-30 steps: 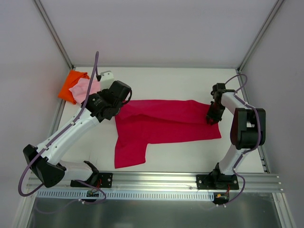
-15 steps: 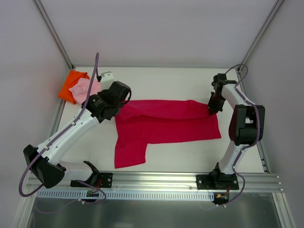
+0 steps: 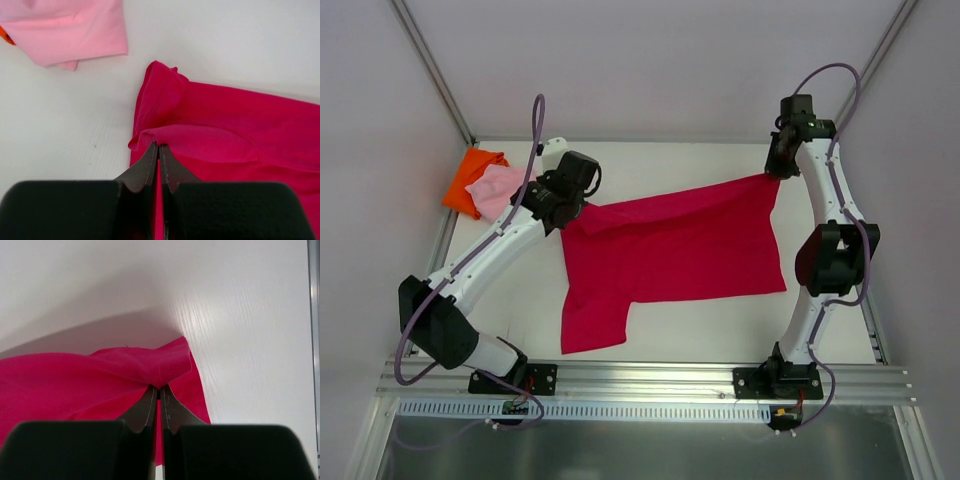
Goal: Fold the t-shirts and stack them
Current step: Fold the flattened tshirt in 1/3 of the way
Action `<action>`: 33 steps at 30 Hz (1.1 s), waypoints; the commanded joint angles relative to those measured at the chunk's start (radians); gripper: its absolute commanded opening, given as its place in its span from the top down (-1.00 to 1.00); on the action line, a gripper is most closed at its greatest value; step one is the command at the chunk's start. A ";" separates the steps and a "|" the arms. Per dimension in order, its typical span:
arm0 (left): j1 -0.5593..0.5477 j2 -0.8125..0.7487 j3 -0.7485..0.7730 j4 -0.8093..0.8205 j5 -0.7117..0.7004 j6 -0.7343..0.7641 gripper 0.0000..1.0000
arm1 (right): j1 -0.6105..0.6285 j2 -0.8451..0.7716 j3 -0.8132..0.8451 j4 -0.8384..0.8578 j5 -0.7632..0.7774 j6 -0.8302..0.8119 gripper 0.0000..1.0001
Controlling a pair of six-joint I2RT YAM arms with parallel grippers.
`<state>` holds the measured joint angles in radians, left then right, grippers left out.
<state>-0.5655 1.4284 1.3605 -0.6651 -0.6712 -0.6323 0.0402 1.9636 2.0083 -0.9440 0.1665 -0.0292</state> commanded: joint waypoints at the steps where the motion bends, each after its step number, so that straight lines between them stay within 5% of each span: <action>1: 0.026 0.029 0.060 0.090 0.012 0.062 1.00 | 0.000 -0.032 -0.020 -0.039 0.062 -0.040 0.98; 25: 0.115 -0.017 -0.074 0.082 0.102 0.088 1.00 | -0.006 -0.097 -0.184 0.002 0.119 -0.044 0.98; 33: 0.145 0.177 0.154 0.133 0.125 0.144 1.00 | -0.006 -0.077 -0.186 -0.001 0.087 -0.023 0.98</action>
<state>-0.4297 1.5330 1.3945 -0.5793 -0.5518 -0.5251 0.0399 1.9202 1.8175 -0.9390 0.2474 -0.0616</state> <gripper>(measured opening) 0.008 0.029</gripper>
